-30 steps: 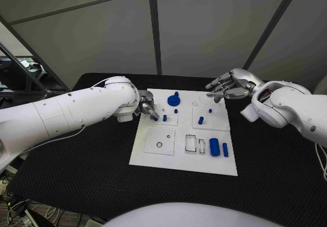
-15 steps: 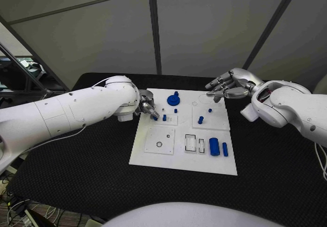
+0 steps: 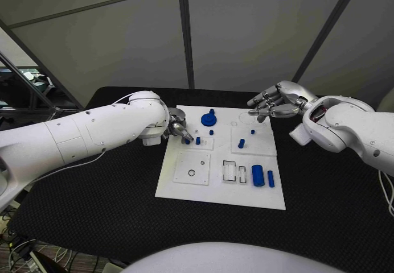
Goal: Assemble the parts on the task board
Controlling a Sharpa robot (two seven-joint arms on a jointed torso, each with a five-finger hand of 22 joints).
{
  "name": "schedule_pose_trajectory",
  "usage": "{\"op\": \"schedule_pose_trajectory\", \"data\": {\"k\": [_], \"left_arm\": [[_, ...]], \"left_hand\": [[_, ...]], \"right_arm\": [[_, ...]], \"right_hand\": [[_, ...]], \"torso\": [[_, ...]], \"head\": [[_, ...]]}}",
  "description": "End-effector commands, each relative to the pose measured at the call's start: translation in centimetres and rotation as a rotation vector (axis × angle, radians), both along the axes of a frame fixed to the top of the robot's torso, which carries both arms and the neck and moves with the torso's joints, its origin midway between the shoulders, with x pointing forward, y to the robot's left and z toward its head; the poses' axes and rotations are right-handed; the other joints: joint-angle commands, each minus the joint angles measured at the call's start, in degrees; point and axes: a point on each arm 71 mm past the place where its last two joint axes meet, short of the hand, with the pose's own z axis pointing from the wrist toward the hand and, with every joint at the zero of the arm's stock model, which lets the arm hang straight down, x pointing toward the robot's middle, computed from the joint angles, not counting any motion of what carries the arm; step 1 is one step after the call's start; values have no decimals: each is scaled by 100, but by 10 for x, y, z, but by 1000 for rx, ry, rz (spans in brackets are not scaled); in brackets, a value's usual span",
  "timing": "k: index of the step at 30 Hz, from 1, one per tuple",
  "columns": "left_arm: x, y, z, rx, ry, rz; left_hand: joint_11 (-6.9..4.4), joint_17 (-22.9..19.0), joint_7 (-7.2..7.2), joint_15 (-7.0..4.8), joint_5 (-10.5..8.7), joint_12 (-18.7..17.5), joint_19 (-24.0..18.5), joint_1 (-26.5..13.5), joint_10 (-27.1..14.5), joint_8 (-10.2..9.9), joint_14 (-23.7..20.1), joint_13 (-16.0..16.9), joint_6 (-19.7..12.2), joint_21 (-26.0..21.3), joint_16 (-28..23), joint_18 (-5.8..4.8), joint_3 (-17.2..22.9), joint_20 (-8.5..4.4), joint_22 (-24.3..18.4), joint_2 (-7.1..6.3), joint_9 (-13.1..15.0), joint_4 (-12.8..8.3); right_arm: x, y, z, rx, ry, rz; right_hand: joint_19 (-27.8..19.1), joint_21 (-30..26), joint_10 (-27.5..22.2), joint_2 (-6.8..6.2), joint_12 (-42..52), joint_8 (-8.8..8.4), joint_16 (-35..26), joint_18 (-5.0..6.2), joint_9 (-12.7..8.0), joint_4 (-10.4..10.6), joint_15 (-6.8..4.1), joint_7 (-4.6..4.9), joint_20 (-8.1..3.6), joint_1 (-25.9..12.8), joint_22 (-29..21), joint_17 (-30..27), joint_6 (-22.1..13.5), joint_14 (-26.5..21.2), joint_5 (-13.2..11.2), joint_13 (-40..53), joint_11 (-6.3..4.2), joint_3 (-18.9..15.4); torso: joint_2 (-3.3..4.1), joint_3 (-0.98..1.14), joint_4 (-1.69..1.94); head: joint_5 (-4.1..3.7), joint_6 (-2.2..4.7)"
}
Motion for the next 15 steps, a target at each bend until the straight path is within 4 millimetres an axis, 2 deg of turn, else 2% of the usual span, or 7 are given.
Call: {"op": "schedule_pose_trajectory", "data": {"k": [1, 8, 11, 13, 15], "left_arm": [[-1, 1, -3, 19, 17, -5], [2, 3, -3, 21, 12, 11], [3, 4, -3, 20, 6, 21], [4, 5, -3, 18, 0, 28], [4, 5, -3, 17, -4, 33]], "left_hand": [[-27, 1302, 2, -31, -201, 2, 36, -39, 217, -14, 546, 946, 20, 13, 36, -101, -58, -17, 9, 5, -12, 32], [-28, 1304, -1, -31, -358, 6, 55, -106, 220, -11, 547, 947, 50, 17, 37, -107, -211, -20, 34, -37, -24, 199], [-28, 1306, -2, -32, -639, 9, 63, -151, 222, -6, 548, 948, 72, 15, 39, -108, -319, -21, 43, -47, -28, 334], [-27, 1306, -1, -32, -913, 11, 72, -197, 224, 1, 548, 949, 90, 18, 39, -111, -424, -21, 56, -81, -29, 448], [-28, 1311, -1, -32, -1079, 27, 81, -216, 229, 6, 549, 955, 102, 22, 44, -113, -501, -21, 68, -103, -29, 534]], "right_arm": [[0, 2, 2, 5, -8, 14], [-1, 1, 2, 5, -8, 14], [-1, 1, 2, 5, -8, 14], [-1, 1, 2, 5, -8, 13], [-1, 1, 2, 5, -8, 13]], "right_hand": [[42, -18, 32, -14, -34, -6, -15, 62, 3, -5, 0, 25, 4, -33, -6, -6, 16, 23, 22, -5, -9, -15], [42, -18, 32, -14, -34, -6, -15, 62, 3, -5, 0, 25, 4, -33, -6, -6, 16, 23, 22, -5, -9, -15], [47, -27, 32, -11, -35, -6, -24, 61, 3, -6, 1, 25, 4, -39, -13, -6, 17, 26, 22, -10, -8, -20], [47, -27, 32, -11, -35, -6, -24, 61, 3, -6, 1, 25, 4, -39, -13, -6, 17, 26, 22, -10, -8, -20], [47, -27, 32, -11, -35, -6, -24, 61, 3, -6, 1, 25, 4, -39, -13, -6, 17, 26, 22, -10, -8, -20]], "torso": [[-2, 2, 4], [-1, 1, 1], [1, 3, 0], [1, 0, 1], [-1, 1, 2]], "head": [[2, 2], [3, 1], [2, 7], [0, 13], [-2, 16]]}}
